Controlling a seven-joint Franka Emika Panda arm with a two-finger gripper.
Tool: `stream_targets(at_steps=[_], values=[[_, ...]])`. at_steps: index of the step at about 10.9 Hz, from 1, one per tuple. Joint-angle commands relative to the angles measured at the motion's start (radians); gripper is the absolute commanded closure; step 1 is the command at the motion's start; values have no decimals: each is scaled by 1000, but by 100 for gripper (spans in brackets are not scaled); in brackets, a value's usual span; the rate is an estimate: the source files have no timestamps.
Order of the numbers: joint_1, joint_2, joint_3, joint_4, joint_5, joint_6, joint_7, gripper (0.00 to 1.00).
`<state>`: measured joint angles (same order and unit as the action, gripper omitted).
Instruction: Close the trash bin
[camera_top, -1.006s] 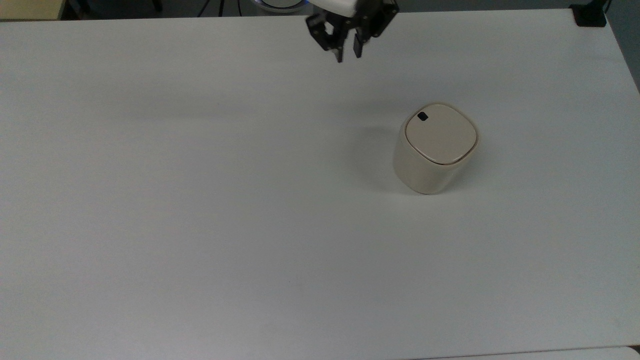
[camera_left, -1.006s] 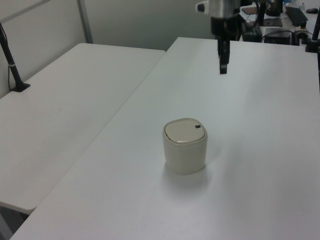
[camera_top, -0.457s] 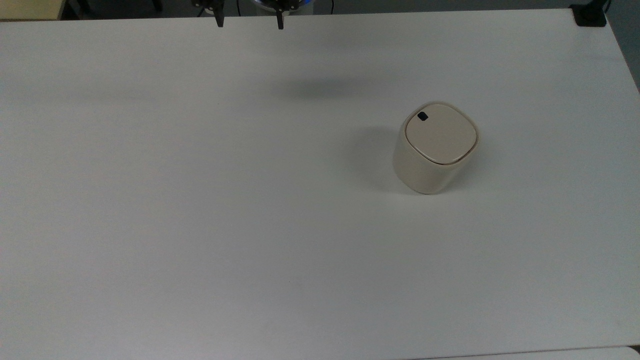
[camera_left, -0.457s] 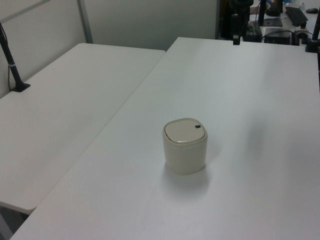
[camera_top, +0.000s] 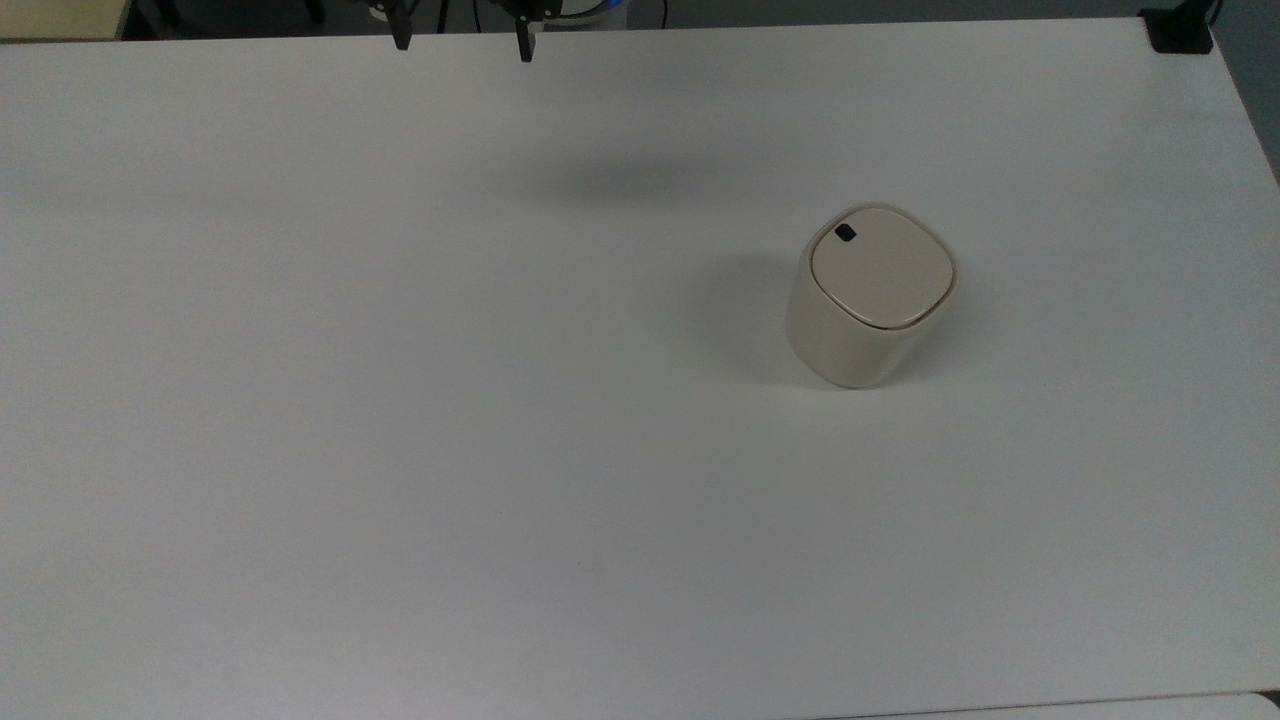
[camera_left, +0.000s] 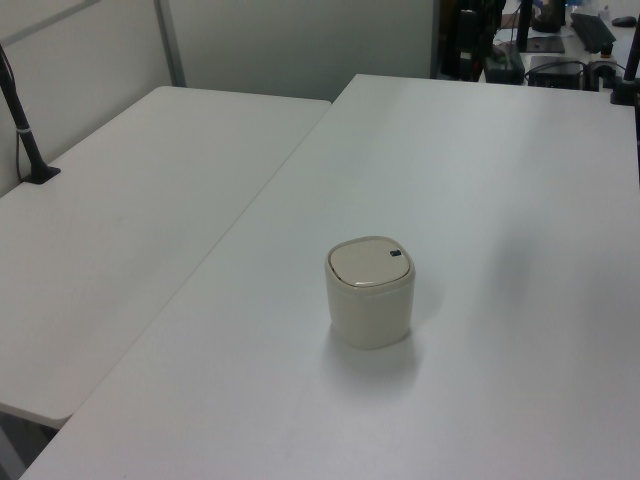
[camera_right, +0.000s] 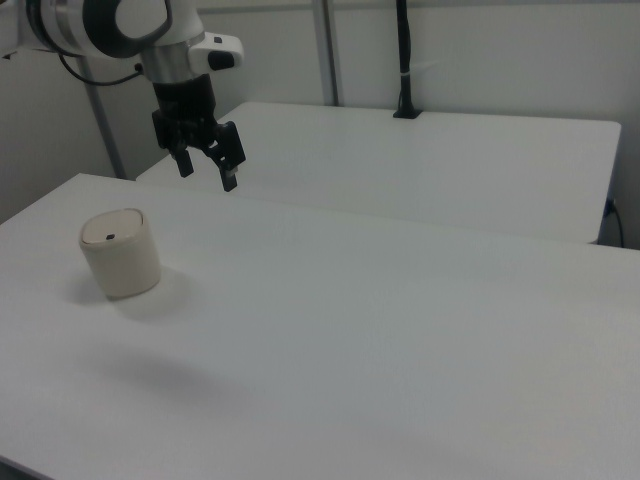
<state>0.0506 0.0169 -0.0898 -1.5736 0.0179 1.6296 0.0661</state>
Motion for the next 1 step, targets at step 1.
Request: stream_targets(at_steps=[1], values=[[-6, -6, -5, -11, -10, 26, 17, 0]])
